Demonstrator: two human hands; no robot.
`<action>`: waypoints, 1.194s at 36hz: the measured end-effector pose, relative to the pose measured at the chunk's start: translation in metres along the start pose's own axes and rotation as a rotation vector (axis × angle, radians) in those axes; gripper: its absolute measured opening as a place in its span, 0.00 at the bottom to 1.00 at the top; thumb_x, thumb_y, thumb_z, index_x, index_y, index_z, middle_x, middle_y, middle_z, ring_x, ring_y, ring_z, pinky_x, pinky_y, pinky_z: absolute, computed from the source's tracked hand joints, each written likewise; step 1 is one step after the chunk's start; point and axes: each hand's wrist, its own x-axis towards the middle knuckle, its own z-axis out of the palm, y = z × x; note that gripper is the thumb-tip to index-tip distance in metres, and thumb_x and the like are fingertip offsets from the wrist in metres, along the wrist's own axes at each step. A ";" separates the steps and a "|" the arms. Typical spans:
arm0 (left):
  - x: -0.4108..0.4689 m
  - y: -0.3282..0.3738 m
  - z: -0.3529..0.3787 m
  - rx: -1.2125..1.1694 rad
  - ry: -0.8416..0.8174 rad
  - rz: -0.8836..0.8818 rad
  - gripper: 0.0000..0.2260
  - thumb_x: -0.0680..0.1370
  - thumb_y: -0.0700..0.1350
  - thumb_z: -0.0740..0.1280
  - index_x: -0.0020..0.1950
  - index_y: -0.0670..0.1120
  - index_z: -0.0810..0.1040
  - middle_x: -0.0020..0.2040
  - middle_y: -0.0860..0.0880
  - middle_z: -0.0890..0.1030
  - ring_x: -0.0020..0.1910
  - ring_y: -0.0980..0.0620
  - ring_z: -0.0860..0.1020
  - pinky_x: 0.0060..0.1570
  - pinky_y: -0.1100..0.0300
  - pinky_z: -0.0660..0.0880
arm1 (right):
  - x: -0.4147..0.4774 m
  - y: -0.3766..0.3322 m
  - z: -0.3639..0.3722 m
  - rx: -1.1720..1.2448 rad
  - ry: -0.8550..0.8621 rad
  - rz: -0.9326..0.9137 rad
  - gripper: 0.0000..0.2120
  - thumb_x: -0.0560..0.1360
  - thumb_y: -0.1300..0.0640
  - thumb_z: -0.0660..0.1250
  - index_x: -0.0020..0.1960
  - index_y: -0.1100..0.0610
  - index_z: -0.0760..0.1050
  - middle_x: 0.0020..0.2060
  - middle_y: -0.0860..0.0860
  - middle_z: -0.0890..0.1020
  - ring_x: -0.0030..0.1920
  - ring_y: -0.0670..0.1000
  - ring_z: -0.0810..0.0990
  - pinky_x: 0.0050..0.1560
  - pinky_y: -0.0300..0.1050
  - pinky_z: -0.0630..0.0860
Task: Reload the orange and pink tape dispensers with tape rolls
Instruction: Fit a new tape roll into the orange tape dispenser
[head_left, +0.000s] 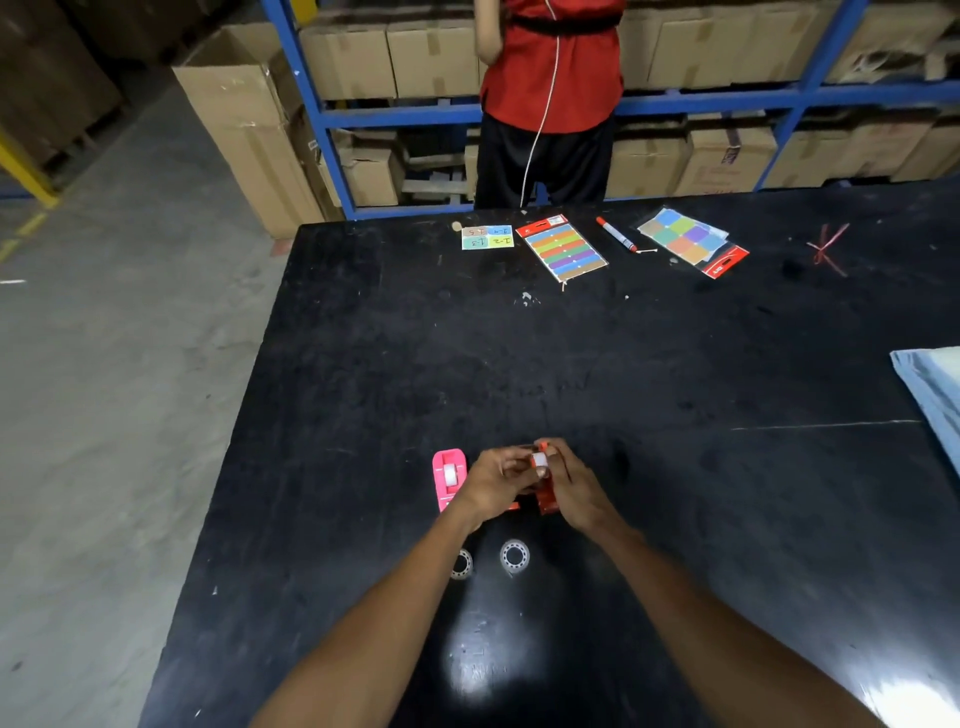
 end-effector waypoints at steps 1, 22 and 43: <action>-0.001 -0.001 -0.001 0.005 0.001 -0.003 0.15 0.77 0.38 0.71 0.63 0.39 0.79 0.52 0.40 0.84 0.50 0.50 0.82 0.48 0.65 0.80 | -0.001 0.002 -0.002 -0.004 0.008 0.001 0.14 0.84 0.46 0.50 0.60 0.44 0.73 0.53 0.47 0.83 0.54 0.46 0.81 0.51 0.31 0.74; -0.015 -0.077 0.076 1.081 0.092 0.038 0.13 0.76 0.44 0.66 0.60 0.45 0.77 0.58 0.43 0.81 0.59 0.42 0.77 0.64 0.51 0.70 | -0.035 0.048 -0.027 -0.111 0.105 0.137 0.19 0.84 0.45 0.49 0.73 0.46 0.65 0.53 0.50 0.80 0.55 0.55 0.79 0.61 0.50 0.72; -0.065 -0.121 0.027 1.159 0.185 -0.012 0.25 0.71 0.45 0.73 0.65 0.45 0.70 0.61 0.46 0.73 0.58 0.46 0.74 0.60 0.52 0.73 | -0.039 0.038 0.004 -0.155 -0.116 0.202 0.21 0.84 0.46 0.51 0.76 0.47 0.61 0.67 0.53 0.77 0.52 0.50 0.81 0.58 0.44 0.72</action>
